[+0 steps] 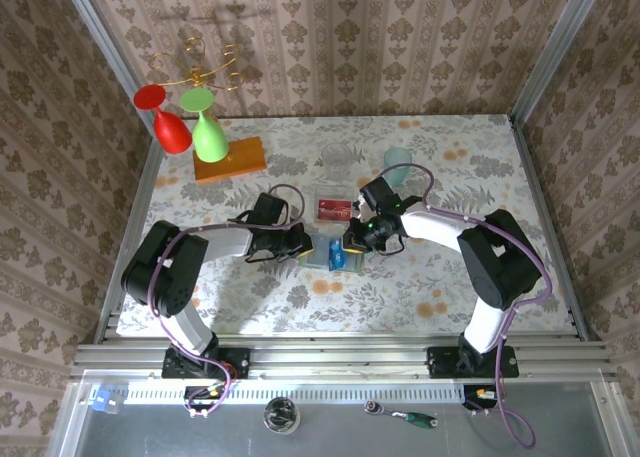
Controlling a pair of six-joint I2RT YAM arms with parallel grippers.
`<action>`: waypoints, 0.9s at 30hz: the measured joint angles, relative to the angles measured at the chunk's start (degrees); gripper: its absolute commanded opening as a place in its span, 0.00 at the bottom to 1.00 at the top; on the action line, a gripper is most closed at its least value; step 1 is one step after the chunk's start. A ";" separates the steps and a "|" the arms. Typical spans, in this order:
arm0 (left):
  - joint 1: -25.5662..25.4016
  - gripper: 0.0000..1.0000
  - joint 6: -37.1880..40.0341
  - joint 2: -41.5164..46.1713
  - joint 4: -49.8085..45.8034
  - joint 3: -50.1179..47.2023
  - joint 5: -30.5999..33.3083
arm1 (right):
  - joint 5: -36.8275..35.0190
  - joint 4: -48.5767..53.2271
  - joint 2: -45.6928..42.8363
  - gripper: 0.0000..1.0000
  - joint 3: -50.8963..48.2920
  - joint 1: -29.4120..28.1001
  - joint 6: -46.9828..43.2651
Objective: Take the credit cards out of the card holder
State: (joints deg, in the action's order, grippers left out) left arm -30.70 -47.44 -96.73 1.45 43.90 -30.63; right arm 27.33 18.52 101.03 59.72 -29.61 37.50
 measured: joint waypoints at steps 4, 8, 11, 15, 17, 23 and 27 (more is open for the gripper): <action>-0.24 0.00 -0.66 0.07 1.92 -1.11 -0.26 | -0.85 1.18 0.00 0.10 0.33 0.00 -0.04; -0.42 0.00 -1.27 0.35 3.87 -2.23 -0.50 | -2.16 2.78 -0.07 0.10 1.38 0.00 -0.24; -0.42 0.00 -1.70 0.46 4.83 -2.78 -0.68 | -2.80 3.76 -0.09 0.10 2.32 0.00 -0.28; -0.42 0.00 -2.10 0.46 6.10 -3.43 -0.92 | -3.50 5.14 -0.09 0.10 3.58 0.00 -0.72; -0.42 0.00 -2.23 0.50 6.69 -3.74 -1.07 | -3.87 6.01 -0.09 0.10 4.33 0.00 -1.16; -0.42 0.00 -2.49 0.94 7.65 -4.61 -1.14 | -4.76 7.65 -0.09 0.10 6.58 -0.33 -1.57; -0.42 0.00 -2.97 1.22 8.92 -5.51 -1.31 | -4.87 8.04 0.17 0.10 7.17 -1.05 -1.53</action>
State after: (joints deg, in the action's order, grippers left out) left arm -31.11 -50.41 -95.50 10.37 38.39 -31.94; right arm 22.46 26.57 101.21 66.89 -30.65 35.97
